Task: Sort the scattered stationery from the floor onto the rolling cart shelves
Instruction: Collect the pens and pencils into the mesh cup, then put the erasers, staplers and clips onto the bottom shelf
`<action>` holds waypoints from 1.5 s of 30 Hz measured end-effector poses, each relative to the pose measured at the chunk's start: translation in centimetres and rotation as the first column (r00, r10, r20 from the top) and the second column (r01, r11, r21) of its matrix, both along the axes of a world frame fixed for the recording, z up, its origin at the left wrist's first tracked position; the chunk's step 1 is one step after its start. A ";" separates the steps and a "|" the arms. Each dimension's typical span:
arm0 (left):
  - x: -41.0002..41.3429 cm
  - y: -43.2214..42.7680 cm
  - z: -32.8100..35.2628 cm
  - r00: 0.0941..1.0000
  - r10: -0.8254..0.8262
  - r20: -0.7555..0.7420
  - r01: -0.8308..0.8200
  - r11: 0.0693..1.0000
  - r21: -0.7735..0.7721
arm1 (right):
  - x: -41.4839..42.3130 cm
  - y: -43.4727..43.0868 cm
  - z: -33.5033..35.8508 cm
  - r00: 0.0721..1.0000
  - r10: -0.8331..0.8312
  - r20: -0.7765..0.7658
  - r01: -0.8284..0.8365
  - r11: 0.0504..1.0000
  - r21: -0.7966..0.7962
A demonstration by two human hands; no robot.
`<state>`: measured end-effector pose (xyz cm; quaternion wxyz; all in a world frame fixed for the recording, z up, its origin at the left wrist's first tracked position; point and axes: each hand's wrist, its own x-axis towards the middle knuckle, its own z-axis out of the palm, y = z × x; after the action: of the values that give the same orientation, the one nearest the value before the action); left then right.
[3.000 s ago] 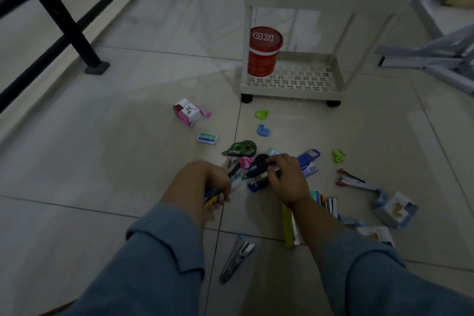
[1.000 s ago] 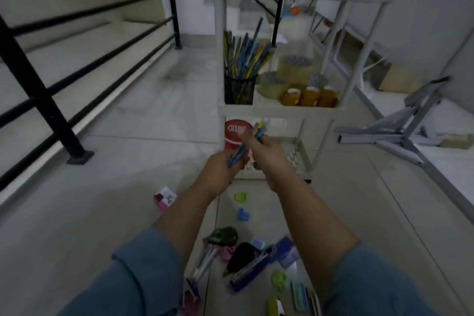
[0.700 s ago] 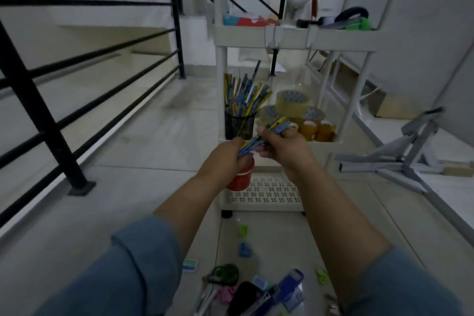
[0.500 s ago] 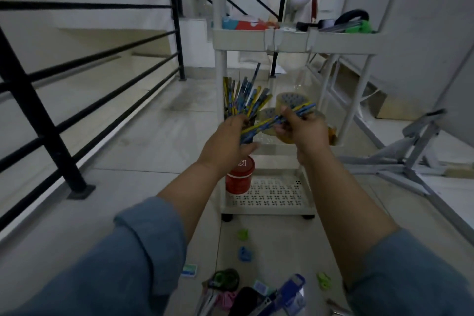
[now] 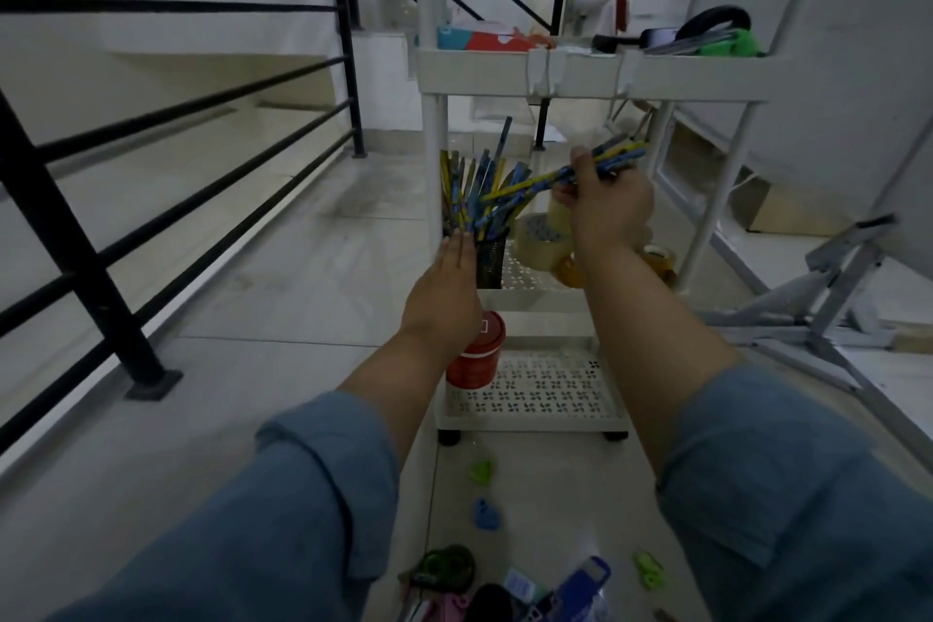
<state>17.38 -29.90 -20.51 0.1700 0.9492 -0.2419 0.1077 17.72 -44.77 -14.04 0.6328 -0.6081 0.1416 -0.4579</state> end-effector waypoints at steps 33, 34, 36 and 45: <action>-4.5 0.9 -4.8 0.997 0.001 -0.074 -0.049 0.762 -0.645 | -3.9 4.3 -8.1 0.997 0.061 -0.041 -0.071 0.944 -0.323; -5.6 1.2 -6.4 0.994 0.024 -0.105 -0.089 0.739 -0.668 | -4.8 4.9 -10.1 0.995 0.065 -0.078 -0.085 0.954 -0.287; -7.8 2.2 -10.1 0.980 0.060 -0.190 -0.175 0.713 -0.679 | -7.0 6.0 -14.5 0.978 0.091 -0.189 -0.136 0.960 -0.245; -12.2 10.1 -26.0 0.792 0.180 -0.584 -0.390 0.885 -0.256 | -14.1 4.6 -31.7 0.459 0.083 -0.885 -0.597 0.766 -0.238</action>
<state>5.20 -19.82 -46.54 0.3853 0.9174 -0.0108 -0.0988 3.59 -40.13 -45.72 0.3773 -0.9112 0.1649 0.0130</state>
